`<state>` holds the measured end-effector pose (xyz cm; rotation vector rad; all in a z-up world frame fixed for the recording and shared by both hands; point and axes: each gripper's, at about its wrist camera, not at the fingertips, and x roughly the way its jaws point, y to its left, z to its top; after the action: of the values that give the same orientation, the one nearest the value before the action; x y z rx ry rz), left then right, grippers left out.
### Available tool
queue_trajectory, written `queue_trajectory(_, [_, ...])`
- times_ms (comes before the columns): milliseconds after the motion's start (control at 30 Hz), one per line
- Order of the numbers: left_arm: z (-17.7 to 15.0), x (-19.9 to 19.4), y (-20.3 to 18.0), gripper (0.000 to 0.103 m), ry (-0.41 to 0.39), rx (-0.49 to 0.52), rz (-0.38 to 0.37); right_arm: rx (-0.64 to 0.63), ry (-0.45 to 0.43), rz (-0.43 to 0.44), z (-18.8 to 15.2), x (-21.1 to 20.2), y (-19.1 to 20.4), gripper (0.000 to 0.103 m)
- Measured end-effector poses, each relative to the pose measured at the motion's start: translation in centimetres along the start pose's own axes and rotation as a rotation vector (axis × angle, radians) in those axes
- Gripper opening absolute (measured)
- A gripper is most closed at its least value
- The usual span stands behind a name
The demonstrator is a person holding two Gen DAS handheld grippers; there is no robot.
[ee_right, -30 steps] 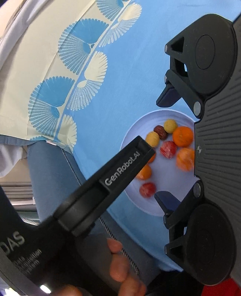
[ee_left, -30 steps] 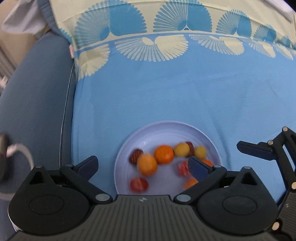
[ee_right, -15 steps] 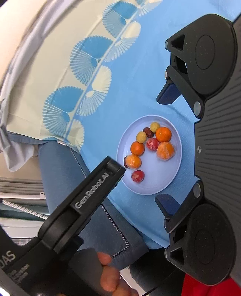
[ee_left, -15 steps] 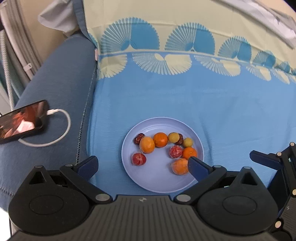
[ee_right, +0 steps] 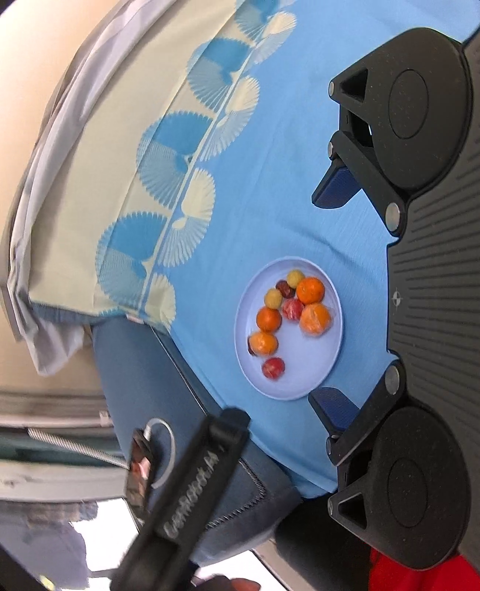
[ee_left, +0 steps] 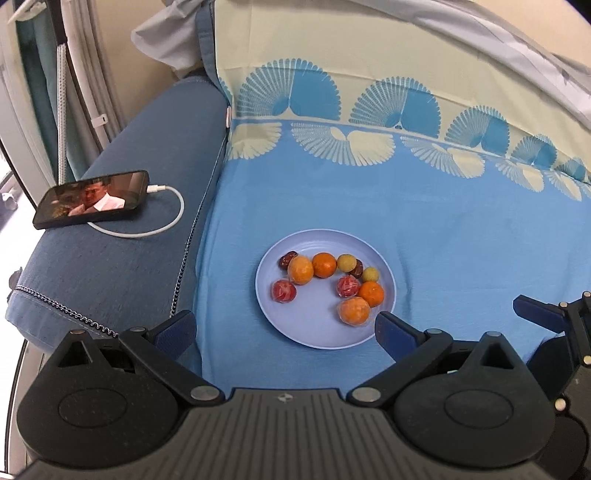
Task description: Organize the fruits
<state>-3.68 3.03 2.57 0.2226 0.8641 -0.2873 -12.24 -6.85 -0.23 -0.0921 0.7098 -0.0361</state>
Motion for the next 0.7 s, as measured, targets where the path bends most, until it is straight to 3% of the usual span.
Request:
queue_trajectory(133, [-0.2, -1.2, -0.8, 0.103, -0.031, 0.015, 0.032, 0.07, -0.033, -0.029, -0.2, -1.2, -0.7, 0.102])
queue_trajectory(300, [-1.1, -1.2, -1.1, 0.103, -0.007, 0.023, 0.054, 0.13, -0.068, -0.037, -0.5, -2.5, -1.6, 0.102])
queue_trajectory(700, [-2.2, -0.6, -1.1, 0.103, -0.001, 0.017, 0.139, 0.122, -0.079, -0.043, -1.2, -2.8, -1.9, 0.102])
